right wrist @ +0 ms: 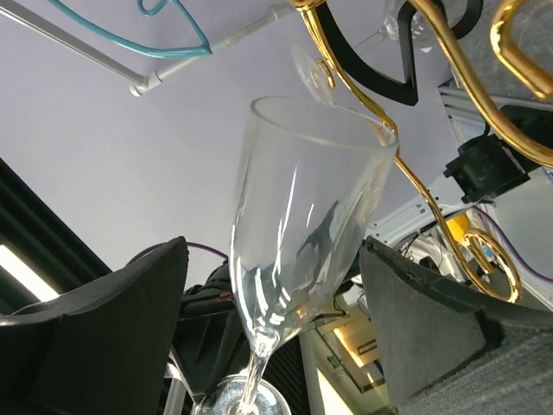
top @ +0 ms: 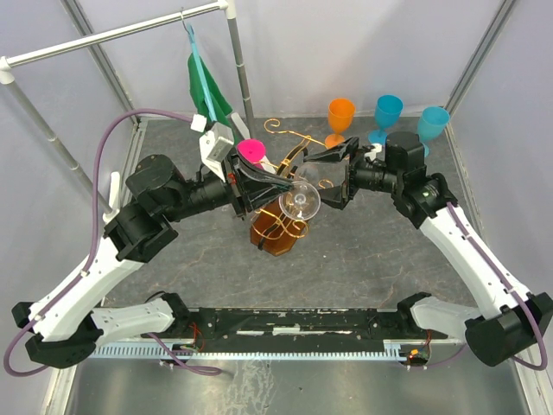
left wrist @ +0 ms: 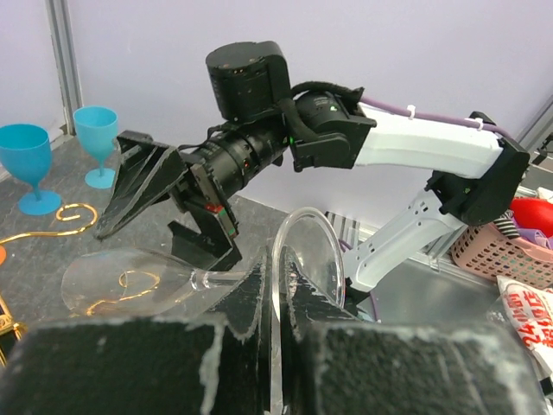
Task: Take the wine glass off the wine glass rack
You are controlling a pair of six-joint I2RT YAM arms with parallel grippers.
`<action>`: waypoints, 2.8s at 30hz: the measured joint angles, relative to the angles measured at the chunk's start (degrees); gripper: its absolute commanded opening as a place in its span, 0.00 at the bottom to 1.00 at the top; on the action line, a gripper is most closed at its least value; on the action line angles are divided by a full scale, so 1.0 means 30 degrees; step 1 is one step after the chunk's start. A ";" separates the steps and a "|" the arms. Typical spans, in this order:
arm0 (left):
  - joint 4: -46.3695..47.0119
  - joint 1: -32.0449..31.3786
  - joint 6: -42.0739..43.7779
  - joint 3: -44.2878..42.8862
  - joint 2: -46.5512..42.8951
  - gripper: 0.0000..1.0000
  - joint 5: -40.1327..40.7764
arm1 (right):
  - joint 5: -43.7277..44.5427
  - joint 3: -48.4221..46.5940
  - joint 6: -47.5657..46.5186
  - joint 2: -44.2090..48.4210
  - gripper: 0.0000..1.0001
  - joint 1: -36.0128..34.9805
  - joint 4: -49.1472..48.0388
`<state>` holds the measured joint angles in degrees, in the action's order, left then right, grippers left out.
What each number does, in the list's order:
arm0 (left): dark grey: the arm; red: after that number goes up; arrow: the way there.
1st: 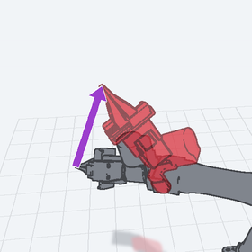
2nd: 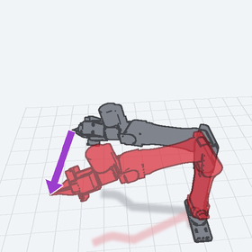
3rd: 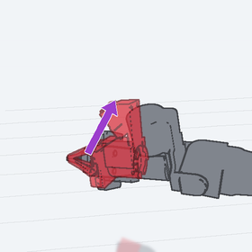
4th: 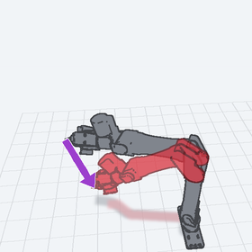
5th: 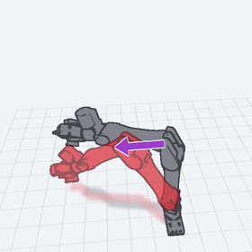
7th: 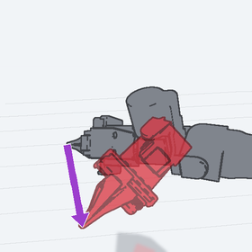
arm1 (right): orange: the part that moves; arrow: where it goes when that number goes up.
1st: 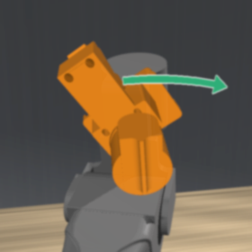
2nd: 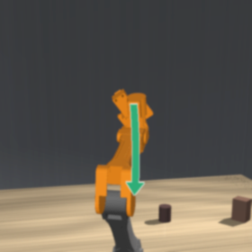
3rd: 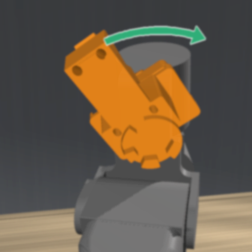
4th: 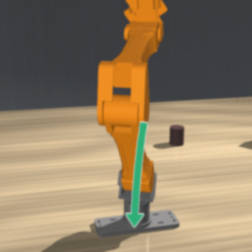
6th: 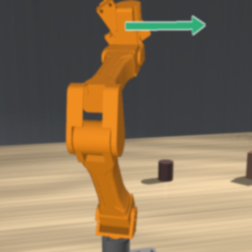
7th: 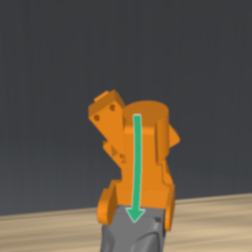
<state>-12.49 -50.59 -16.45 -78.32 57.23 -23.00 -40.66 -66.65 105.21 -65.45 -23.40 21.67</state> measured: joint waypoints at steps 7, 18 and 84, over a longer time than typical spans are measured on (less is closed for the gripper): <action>0.0313 0.0000 0.0029 -0.0342 0.0219 0.03 -0.0415 | -0.0284 0.0007 0.0838 -0.0583 0.81 -0.0539 -0.1479; 0.0743 0.0000 0.0350 -0.0372 0.0211 0.03 -0.1086 | -0.0299 0.0335 0.1807 -0.0597 0.78 -0.0670 -0.2623; -0.1224 0.0015 0.0889 0.0437 -0.5260 0.81 0.1756 | 1.3646 -0.1829 -2.3715 0.0270 0.52 1.1584 0.1158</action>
<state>-16.16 -50.54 -13.78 -77.01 41.45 -17.74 0.27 -72.14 34.06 -64.64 11.35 25.15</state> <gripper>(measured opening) 0.804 0.651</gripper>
